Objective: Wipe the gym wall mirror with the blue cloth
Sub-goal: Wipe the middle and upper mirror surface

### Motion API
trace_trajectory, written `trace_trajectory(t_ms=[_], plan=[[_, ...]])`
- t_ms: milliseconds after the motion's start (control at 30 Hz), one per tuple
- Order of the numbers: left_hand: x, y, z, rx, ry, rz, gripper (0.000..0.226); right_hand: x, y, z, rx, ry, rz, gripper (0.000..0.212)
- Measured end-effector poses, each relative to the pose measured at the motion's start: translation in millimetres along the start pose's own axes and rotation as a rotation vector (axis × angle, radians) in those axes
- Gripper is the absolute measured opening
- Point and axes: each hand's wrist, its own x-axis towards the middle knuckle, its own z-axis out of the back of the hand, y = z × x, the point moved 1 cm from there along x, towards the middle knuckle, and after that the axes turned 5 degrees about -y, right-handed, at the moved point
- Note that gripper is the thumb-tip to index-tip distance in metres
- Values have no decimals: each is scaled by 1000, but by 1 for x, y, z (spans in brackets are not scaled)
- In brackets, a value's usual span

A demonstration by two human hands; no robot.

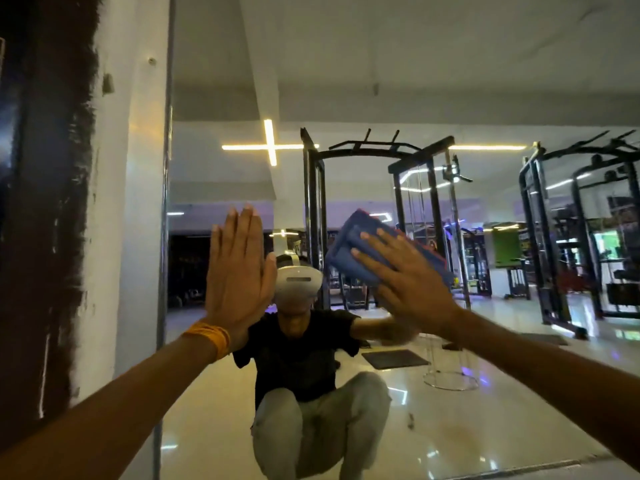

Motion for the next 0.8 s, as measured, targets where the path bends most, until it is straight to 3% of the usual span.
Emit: trace_trajectory(t_ms=[133,200,233,333,400,467,567,633,733,800], plan=[[-6,-4,-1,-29,11,14,66,11,-29,6,-44,-205,-503,54],[-5,-1,4,-50,30,17,64,1,16,-15,-1,-276,-547,53],[-6,2,8,-54,46,7,64,-2,47,-31,17,-243,-461,53],[-13,18,21,-65,98,-35,63,-18,128,-65,-30,-16,71,59],[-22,25,29,-59,120,-50,63,-15,117,-61,-69,79,333,60],[-35,30,33,-56,125,-41,63,7,83,-50,-148,55,357,60],[-53,33,36,-46,128,-7,62,39,67,-34,-102,-60,-39,58],[-58,36,39,-43,137,-1,61,24,104,-50,-60,-115,-136,57],[-64,38,43,-58,138,2,61,-41,166,-77,-14,35,208,59],[-71,37,45,-63,134,1,62,-67,165,-72,-24,129,396,64]])
